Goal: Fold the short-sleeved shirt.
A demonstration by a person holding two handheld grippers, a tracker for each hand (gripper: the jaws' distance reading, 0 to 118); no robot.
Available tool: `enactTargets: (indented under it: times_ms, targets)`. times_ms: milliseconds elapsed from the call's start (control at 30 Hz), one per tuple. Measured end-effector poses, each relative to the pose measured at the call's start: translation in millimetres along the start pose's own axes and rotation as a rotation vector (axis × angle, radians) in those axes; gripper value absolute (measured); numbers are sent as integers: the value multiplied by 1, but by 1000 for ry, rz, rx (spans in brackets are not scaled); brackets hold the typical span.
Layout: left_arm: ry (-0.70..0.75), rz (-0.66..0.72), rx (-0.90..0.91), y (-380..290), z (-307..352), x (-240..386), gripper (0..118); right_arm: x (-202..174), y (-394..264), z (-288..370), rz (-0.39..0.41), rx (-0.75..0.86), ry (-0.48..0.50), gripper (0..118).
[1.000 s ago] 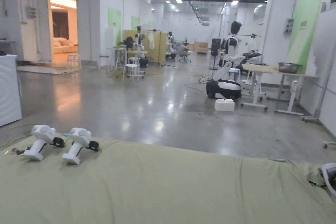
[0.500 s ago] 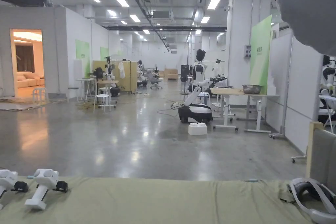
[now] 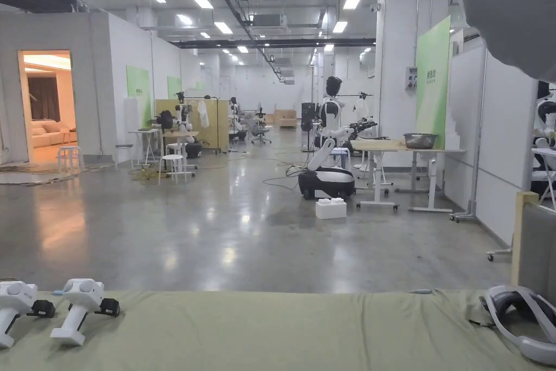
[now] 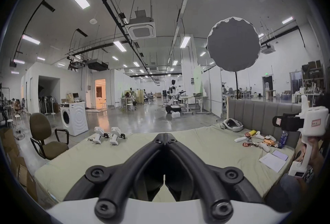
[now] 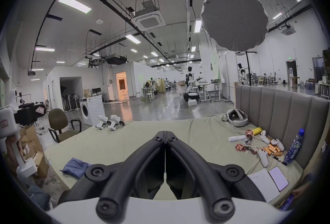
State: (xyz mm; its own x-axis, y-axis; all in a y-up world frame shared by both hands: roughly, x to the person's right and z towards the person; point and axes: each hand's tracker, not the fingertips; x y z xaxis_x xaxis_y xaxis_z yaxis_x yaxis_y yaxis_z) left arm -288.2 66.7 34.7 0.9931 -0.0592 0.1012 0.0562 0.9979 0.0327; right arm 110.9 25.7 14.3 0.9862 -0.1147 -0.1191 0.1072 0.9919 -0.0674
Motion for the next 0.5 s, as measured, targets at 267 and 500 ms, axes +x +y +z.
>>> enactTargets:
  times_ms: [267,500]
  targets:
    - [20,50,-13,2,1,-14,1,-3,0,0,4,-7,33,2]
    - [7,73,-26,-1,0,-15,1,1,-3,-1,-29,-34,58,2]
